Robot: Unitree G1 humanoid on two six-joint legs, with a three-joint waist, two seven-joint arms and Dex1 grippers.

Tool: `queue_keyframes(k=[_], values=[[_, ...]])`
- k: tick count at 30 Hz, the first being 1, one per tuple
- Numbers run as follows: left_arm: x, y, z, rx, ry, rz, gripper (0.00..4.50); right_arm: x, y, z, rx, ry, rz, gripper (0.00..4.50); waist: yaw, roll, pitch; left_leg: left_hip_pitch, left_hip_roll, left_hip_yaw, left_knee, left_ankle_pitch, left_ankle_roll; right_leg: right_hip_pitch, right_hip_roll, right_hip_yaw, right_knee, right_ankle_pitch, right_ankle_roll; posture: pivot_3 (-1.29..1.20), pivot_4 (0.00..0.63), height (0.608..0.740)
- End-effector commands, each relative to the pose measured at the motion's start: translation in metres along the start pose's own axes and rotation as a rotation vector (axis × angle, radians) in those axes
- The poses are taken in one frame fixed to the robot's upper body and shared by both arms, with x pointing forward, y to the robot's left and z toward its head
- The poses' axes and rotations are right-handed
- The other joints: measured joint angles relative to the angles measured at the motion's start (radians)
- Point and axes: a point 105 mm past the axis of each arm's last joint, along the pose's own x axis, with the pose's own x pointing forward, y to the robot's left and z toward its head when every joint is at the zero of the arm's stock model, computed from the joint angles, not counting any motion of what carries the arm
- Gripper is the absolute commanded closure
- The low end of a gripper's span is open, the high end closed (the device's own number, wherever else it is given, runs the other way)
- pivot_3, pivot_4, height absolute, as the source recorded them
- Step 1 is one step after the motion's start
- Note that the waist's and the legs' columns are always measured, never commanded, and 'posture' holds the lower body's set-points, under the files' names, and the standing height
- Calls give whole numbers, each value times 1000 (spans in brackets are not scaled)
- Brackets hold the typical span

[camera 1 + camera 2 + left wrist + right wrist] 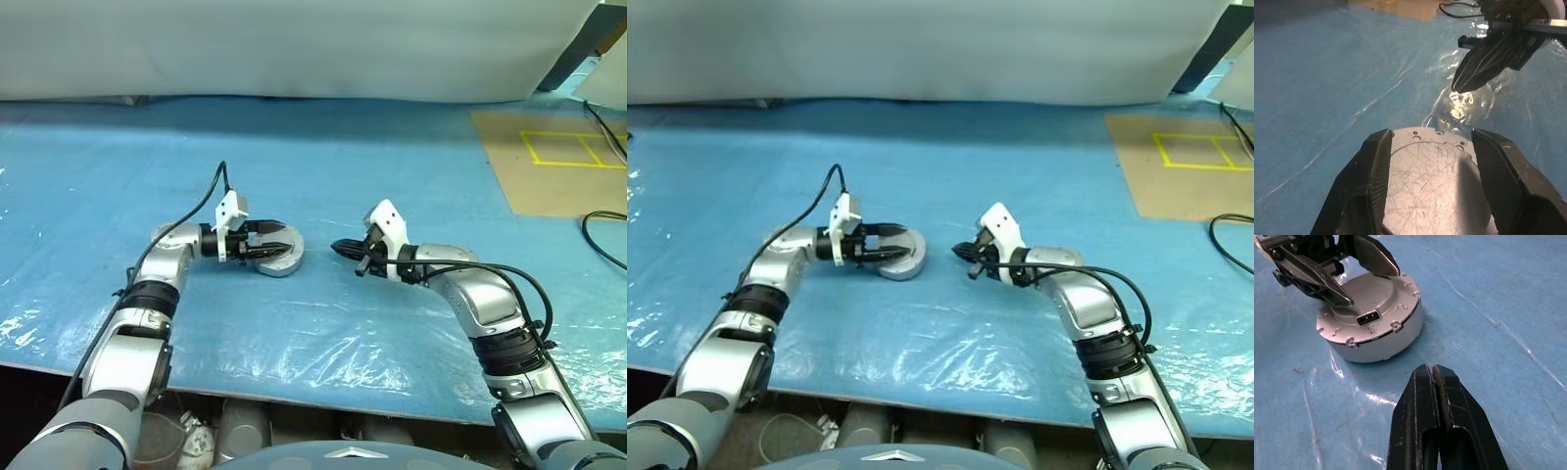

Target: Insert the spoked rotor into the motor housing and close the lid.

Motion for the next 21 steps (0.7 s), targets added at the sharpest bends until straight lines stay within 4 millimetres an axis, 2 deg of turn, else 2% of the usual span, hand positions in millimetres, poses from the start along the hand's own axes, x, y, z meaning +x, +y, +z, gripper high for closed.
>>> queue_keyframes(k=[1, 5, 11, 15, 18, 21], values=[[1, -11, 30, 19, -99, -39, 1778, -7, 5, 32, -3, -128, 56, 4465, -1, 0, 0, -2, 0, 0, 0, 0, 0, -1, 0, 0, 0, 0, 0, 0, 150, 740], [-7, -28, 59, 70, -176, -54, 1778, -7, 9, 50, -14, -184, 121, 4465, -5, 0, 0, -5, 0, 0, -2, 1, 1, -6, 1, -1, 0, 0, 0, 0, 150, 740], [-32, -39, 72, 79, -225, 62, 1778, 2, 23, 57, -91, -156, 215, 4465, -11, 0, 0, -5, 2, 1, -4, 0, 0, -6, 3, -1, -1, 0, 0, 0, 150, 740], [-57, -34, 61, 80, -256, 284, 1778, 22, 22, 62, -177, -152, 192, 3634, -27, 0, 0, -5, 2, 1, -3, 0, 0, -6, 3, -1, -1, 0, 0, 0, 150, 740], [-72, -34, 44, 80, -240, 418, 1778, 34, 20, 69, -216, -174, 193, 2633, -32, 0, 0, -4, 2, 1, -2, 0, 0, -5, 3, -1, -2, 0, 0, 0, 150, 740], [-80, -40, 33, 56, -247, 496, 1778, 46, 26, 66, -228, -167, 241, 1679, -32, 0, 0, -4, 2, 1, -3, 0, 0, -5, 3, -1, -2, 0, 0, 0, 150, 740]])
